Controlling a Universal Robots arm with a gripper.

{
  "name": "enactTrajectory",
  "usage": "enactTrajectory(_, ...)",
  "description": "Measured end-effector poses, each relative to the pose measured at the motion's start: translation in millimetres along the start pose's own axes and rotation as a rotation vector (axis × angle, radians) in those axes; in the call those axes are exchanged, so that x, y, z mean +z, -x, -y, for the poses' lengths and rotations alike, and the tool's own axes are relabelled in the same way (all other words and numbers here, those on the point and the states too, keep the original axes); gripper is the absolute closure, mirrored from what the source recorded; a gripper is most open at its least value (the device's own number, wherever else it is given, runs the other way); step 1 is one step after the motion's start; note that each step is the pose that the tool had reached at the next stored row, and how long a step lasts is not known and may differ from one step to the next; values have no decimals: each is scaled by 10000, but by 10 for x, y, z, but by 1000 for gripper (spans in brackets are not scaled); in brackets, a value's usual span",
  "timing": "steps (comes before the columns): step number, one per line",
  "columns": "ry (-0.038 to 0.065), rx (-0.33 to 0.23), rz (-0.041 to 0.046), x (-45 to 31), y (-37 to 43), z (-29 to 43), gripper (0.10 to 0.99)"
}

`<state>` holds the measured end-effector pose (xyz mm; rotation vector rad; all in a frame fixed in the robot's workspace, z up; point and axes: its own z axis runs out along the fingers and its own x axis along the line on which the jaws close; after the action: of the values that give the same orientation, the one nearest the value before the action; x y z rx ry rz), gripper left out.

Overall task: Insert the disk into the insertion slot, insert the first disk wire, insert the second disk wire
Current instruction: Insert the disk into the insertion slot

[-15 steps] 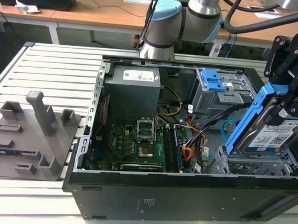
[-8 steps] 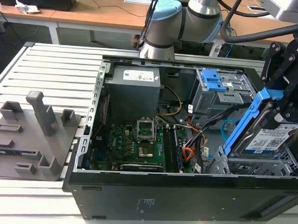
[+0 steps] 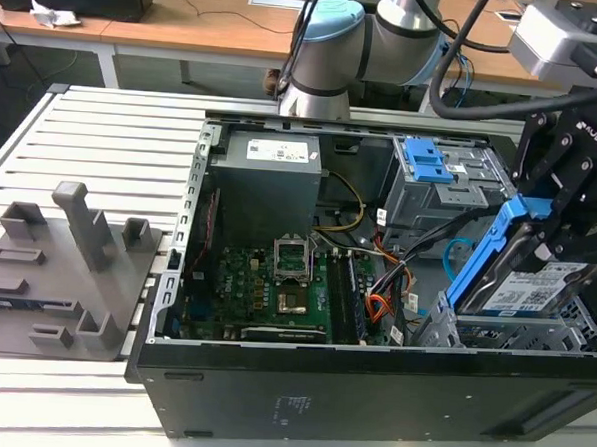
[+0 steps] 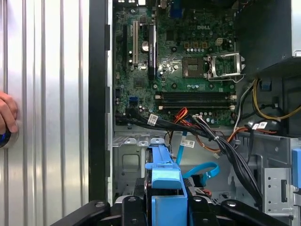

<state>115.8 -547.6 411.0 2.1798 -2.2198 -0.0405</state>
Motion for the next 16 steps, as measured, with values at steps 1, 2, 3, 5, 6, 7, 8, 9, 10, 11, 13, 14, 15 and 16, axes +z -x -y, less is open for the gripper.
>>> enactTrajectory(1,0,0,1,19,0,1,722)
enactTrajectory(2,0,-1,0,35,0,2,722)
enactTrajectory(3,0,0,-1,51,0,2,722)
enactTrajectory(5,0,0,-1,110,0,4,722)
enactTrajectory(6,0,-1,-1,130,0,5,722)
enactTrajectory(7,0,0,1,148,0,6,722)
enactTrajectory(8,0,0,0,165,1,7,722)
enactTrajectory(9,0,0,1,185,1,7,722)
enactTrajectory(10,0,0,0,198,1,8,722)
enactTrajectory(11,0,0,-1,207,1,8,722)
enactTrajectory(13,0,0,0,228,1,9,722)
enactTrajectory(14,0,0,-1,244,1,10,722)
enactTrajectory(15,0,0,-1,244,1,10,722)
enactTrajectory(16,0,0,-3,244,1,10,722)
